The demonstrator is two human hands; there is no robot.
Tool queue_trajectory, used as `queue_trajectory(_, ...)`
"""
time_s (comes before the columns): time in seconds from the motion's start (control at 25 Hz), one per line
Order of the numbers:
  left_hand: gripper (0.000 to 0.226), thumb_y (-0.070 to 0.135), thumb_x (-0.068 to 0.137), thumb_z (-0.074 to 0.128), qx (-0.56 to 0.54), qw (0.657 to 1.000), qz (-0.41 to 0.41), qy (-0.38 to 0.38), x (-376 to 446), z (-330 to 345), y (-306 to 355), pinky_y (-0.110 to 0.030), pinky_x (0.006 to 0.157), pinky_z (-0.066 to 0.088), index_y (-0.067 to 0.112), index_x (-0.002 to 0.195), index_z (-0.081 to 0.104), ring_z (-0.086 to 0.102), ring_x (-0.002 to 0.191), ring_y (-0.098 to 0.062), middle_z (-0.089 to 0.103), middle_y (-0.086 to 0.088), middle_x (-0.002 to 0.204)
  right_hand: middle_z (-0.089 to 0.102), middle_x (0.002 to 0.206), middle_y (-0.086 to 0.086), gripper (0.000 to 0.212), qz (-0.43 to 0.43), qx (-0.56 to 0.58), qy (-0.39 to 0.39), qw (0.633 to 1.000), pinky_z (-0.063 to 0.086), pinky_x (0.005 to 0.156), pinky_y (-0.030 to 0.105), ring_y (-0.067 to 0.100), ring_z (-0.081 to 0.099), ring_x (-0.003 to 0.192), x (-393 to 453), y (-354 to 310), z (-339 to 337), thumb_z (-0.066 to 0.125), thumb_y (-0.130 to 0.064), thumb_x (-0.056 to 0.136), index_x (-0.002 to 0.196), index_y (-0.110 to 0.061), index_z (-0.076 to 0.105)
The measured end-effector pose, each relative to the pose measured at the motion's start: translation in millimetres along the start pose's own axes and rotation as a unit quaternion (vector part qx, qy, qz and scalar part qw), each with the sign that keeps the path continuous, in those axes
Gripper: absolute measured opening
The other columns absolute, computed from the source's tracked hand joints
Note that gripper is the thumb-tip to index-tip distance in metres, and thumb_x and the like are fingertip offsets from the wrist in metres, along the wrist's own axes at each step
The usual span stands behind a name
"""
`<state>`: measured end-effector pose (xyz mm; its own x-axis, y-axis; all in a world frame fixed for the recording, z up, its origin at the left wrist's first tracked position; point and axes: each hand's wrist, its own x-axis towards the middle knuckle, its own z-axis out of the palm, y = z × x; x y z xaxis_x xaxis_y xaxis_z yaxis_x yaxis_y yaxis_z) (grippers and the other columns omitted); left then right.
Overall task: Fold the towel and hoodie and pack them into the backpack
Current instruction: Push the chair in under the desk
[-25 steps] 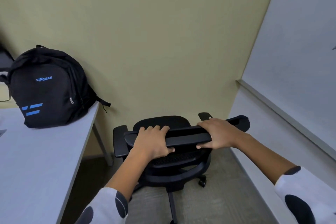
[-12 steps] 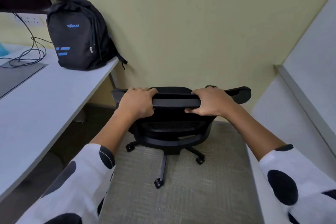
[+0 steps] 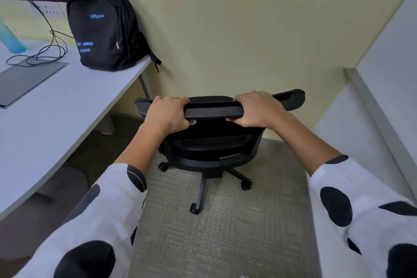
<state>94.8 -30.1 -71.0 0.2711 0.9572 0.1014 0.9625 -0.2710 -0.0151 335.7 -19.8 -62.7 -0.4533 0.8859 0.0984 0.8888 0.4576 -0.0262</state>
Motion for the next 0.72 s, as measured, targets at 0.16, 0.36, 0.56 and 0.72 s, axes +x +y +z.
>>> queue_trajectory(0.16,0.045,0.057,0.085,0.054,-0.017,1.0,-0.01,0.015,-27.5,-0.4,7.3,-0.039,0.09,0.037,0.02,0.111,0.056,0.06,0.096,-0.029,0.067,-0.003,0.102,0.068,0.097,0.003,0.044,-0.011,-0.016,0.011,1.0,0.041,0.071,0.035,0.031,0.062,0.091,-16.2,-5.7,1.5,0.054,-0.058,0.079,0.104,-0.023,0.063)
queue_trajectory(0.36,0.048,0.059,0.084,0.051,-0.008,0.999,-0.022,0.031,-74.1,-3.1,21.6,-0.038,0.087,0.036,0.021,0.112,0.056,0.061,0.093,-0.026,0.067,-0.001,0.101,0.068,0.095,-0.001,0.042,-0.043,-0.006,-0.005,0.999,0.041,0.071,0.033,0.027,0.062,0.089,-51.5,-21.3,-0.9,0.054,-0.059,0.079,0.103,-0.026,0.062)
queue_trajectory(0.56,0.047,0.06,0.083,0.052,-0.007,0.999,-0.047,0.025,-133.4,-10.4,43.7,-0.038,0.087,0.035,0.021,0.11,0.056,0.06,0.093,-0.026,0.067,0.0,0.098,0.068,0.091,-0.001,0.042,-0.067,0.012,-0.004,0.998,0.042,0.069,0.032,0.026,0.062,0.088,-103.2,-45.3,-10.5,0.056,-0.06,0.079,0.102,-0.026,0.064)
queue_trajectory(0.72,0.051,0.063,0.082,0.052,-0.006,0.997,-0.072,0.021,-182.6,-16.2,71.2,-0.039,0.088,0.035,0.023,0.113,0.056,0.06,0.097,-0.025,0.067,0.001,0.102,0.067,0.09,-0.002,0.042,-0.092,0.016,-0.014,0.996,0.041,0.068,0.031,0.025,0.062,0.086,-146.7,-53.7,-14.3,0.056,-0.06,0.078,0.102,-0.026,0.063)
